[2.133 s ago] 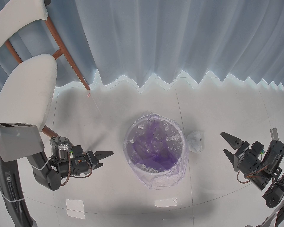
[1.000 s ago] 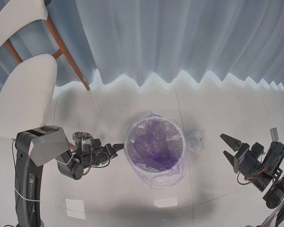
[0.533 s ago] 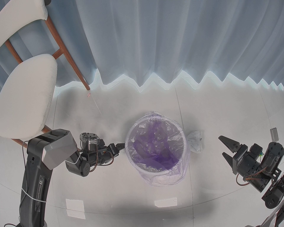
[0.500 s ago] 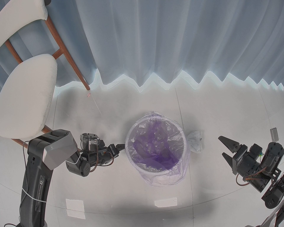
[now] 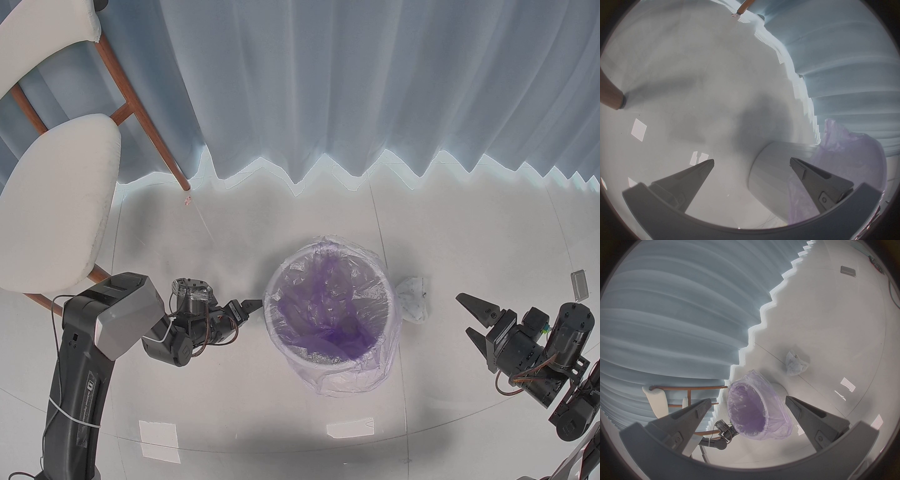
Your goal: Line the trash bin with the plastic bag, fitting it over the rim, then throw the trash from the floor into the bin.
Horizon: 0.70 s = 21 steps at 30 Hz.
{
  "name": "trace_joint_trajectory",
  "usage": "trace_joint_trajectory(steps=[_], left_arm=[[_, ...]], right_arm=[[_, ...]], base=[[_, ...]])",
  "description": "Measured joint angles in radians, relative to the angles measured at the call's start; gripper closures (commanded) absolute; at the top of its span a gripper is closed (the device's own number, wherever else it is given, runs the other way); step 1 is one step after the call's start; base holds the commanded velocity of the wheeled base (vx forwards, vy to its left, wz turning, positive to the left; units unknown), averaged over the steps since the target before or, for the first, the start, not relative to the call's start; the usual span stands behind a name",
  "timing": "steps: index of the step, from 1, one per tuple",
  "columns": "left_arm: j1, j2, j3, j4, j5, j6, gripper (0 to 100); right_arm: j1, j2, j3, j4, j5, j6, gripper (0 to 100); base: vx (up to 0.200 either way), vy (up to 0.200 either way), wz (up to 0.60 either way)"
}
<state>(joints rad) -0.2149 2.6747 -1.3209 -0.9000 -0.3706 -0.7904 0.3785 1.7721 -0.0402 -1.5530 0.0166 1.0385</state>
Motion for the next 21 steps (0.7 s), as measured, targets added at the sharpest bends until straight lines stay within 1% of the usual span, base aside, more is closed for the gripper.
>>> trace_joint_trajectory(steps=[6, 11, 14, 19, 21], left_arm=[[0.000, -0.080, 0.079, -0.041, -0.004, -0.007, 0], [0.001, -0.231, 0.229, -0.123, -0.008, -0.012, 0], [0.003, -0.345, 0.356, -0.221, -0.009, -0.012, 0], [0.008, -0.560, 0.563, -0.467, -0.008, -0.014, 0], [0.010, -0.651, 0.622, -0.533, -0.005, -0.019, 0]], right_arm=[[0.000, 0.002, 0.001, 0.000, 0.000, 0.000, 0], [0.000, 0.003, 0.002, 0.000, 0.000, -0.001, 0], [0.000, 0.003, 0.002, 0.000, 0.000, -0.001, 0], [0.001, 0.003, 0.002, 0.000, 0.000, 0.001, 0], [0.006, 0.004, 0.002, 0.000, 0.000, 0.005, 0]], base=[[0.000, 0.000, 0.00], [0.000, 0.000, 0.00], [0.000, 0.000, 0.00], [0.000, 0.000, 0.00], [0.000, 0.000, 0.00]])
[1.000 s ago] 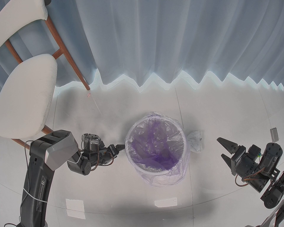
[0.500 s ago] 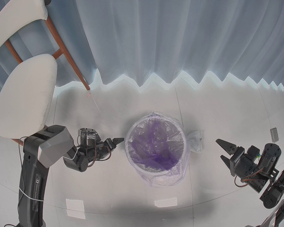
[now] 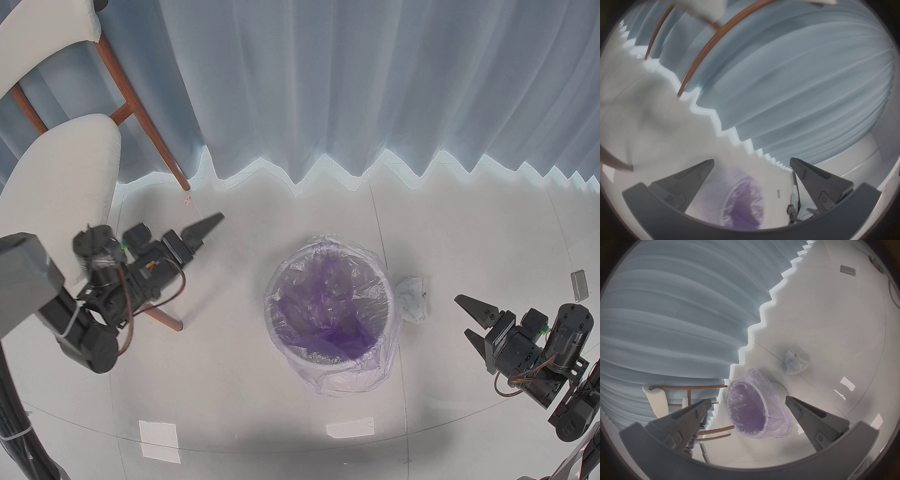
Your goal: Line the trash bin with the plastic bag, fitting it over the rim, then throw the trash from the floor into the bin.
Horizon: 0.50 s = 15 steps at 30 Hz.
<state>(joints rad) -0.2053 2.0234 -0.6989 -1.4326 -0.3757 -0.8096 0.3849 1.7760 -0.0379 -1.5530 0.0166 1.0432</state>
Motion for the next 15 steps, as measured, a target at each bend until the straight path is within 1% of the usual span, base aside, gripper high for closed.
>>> trace_joint_trajectory(steps=[2, 4, 8, 10, 13, 15], left_arm=[[0.002, -0.087, 0.039, -0.033, 0.001, -0.005, 0], [0.003, -0.191, 0.067, -0.035, -0.003, -0.014, 0], [0.006, -0.393, 0.095, 0.046, -0.037, -0.036, 0], [0.006, -0.491, 0.098, 0.125, -0.064, -0.051, 0], [0.009, -0.636, 0.100, 0.291, -0.120, -0.069, 0], [0.009, -0.723, 0.101, 0.428, -0.169, -0.080, 0]], right_arm=[[0.006, 0.001, 0.001, 0.000, 0.000, 0.002, 0], [0.015, 0.003, 0.003, 0.000, 0.000, 0.005, 0], [0.031, 0.007, 0.009, 0.000, 0.000, 0.009, 0], [0.038, 0.010, 0.012, 0.000, 0.000, 0.010, 0], [0.047, 0.018, 0.015, 0.000, 0.000, 0.012, 0], [0.055, 0.025, 0.017, 0.000, 0.000, 0.012, 0]], base=[[0.000, 0.000, 0.00], [0.000, 0.000, 0.00], [0.000, 0.000, 0.00], [0.000, 0.000, 0.00], [0.000, 0.000, 0.00], [0.000, 0.000, 0.00]])
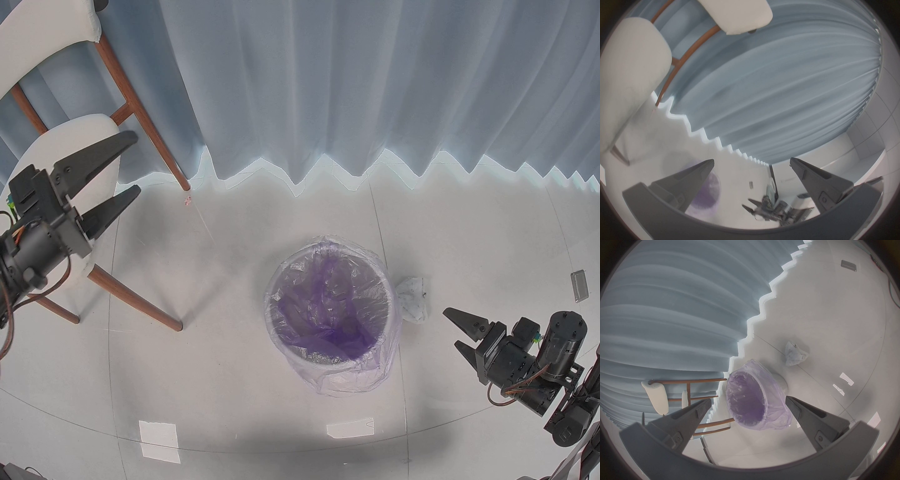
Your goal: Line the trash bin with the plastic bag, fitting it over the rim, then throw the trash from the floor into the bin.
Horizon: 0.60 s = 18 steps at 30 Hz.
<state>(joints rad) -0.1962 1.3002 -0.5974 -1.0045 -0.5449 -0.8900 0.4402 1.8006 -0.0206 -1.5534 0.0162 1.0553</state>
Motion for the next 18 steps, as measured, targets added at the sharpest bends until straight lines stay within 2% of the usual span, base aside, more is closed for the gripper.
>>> trace_joint_trajectory(steps=[4, 6, 10, 14, 18], left_arm=[[0.000, -0.130, 0.010, 0.191, -0.100, -0.001, 0], [0.000, -0.167, 0.021, 0.234, -0.127, 0.030, 0], [-0.016, -0.178, 0.034, 0.249, -0.113, 0.130, 0], [-0.077, -0.111, 0.010, 0.277, 0.007, 0.242, 0], [-0.178, -0.009, -0.055, 0.343, 0.256, 0.356, 0]], right_arm=[[0.016, 0.012, 0.002, 0.000, -0.008, -0.002, 0], [0.022, 0.018, 0.003, 0.001, -0.013, -0.003, 0], [0.028, 0.026, 0.003, 0.000, -0.017, -0.003, 0], [0.034, 0.034, 0.003, 0.000, -0.019, 0.006, 0], [0.046, 0.041, 0.003, 0.000, -0.021, 0.017, 0]], base=[[0.000, 0.000, 0.00], [0.000, 0.000, 0.00], [0.000, 0.000, 0.00], [0.000, 0.000, 0.00], [0.000, 0.000, 0.00]])
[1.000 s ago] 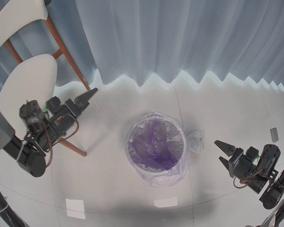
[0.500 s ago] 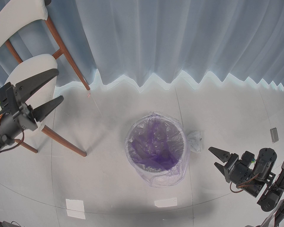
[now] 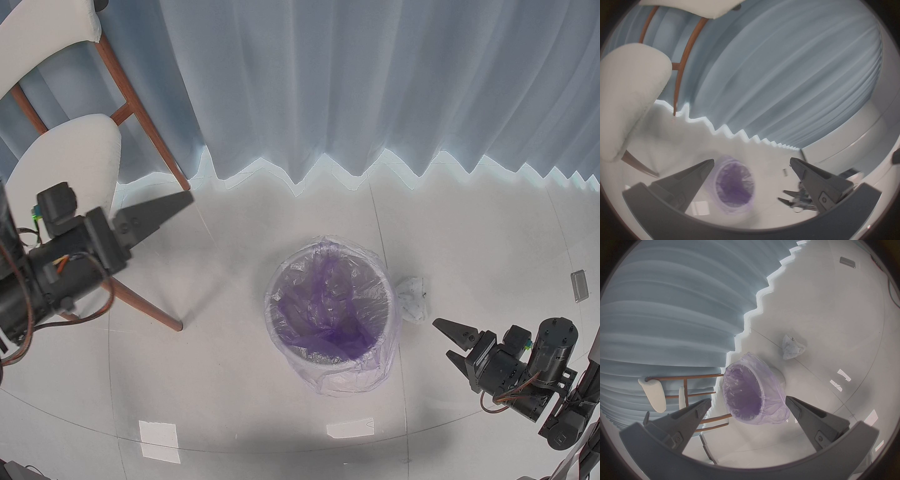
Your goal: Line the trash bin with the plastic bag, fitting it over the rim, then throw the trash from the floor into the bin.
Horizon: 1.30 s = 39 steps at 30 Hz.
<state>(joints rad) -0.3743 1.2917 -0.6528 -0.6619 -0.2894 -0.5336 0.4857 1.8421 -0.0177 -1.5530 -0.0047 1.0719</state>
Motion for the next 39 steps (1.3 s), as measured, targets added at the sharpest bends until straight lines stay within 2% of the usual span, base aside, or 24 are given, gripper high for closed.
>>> trace_joint_trajectory(steps=[1, 3, 6, 13, 17, 24, 29, 32, 35, 39], left_arm=[[-0.032, 0.036, -0.030, 0.029, 0.073, 0.035, 0], [-0.079, 0.095, -0.093, 0.090, 0.167, 0.084, 0], [-0.131, 0.174, -0.184, 0.241, 0.248, 0.129, 0], [-0.192, 0.278, -0.323, 0.633, 0.307, 0.168, 0], [-0.214, 0.317, -0.376, 0.747, 0.322, 0.164, 0], [-0.230, 0.445, -0.444, 0.751, 0.323, 0.041, 0], [-0.230, 0.480, -0.459, 0.746, 0.300, 0.025, 0], [-0.214, 0.443, -0.441, 0.715, 0.250, 0.011, 0], [-0.179, 0.364, -0.401, 0.658, 0.175, 0.000, 0], [-0.103, 0.240, -0.317, 0.537, 0.076, -0.019, 0]], right_arm=[[0.004, 0.001, 0.000, 0.000, 0.000, 0.002, 0], [0.010, 0.003, 0.000, 0.000, -0.002, 0.005, 0], [0.016, 0.004, 0.000, 0.000, -0.005, 0.009, 0], [0.025, 0.011, 0.000, 0.000, -0.010, 0.014, 0], [0.026, 0.016, 0.000, 0.000, -0.011, 0.016, 0], [0.027, 0.032, 0.000, 0.000, -0.012, 0.016, 0], [0.026, 0.035, 0.000, 0.000, -0.028, 0.013, 0], [0.011, 0.018, 0.000, 0.000, -0.033, 0.011, 0], [-0.034, -0.025, -0.008, 0.001, -0.018, 0.008, 0], [-0.163, -0.094, -0.051, 0.029, 0.065, 0.003, 0]], base=[[0.000, 0.000, 0.00], [0.000, 0.000, 0.00], [0.000, 0.000, 0.00], [0.000, 0.000, 0.00], [0.000, 0.000, 0.00], [0.000, 0.000, 0.00], [0.000, 0.000, 0.00], [0.000, 0.000, 0.00], [0.000, 0.000, 0.00], [0.000, 0.000, 0.00]])
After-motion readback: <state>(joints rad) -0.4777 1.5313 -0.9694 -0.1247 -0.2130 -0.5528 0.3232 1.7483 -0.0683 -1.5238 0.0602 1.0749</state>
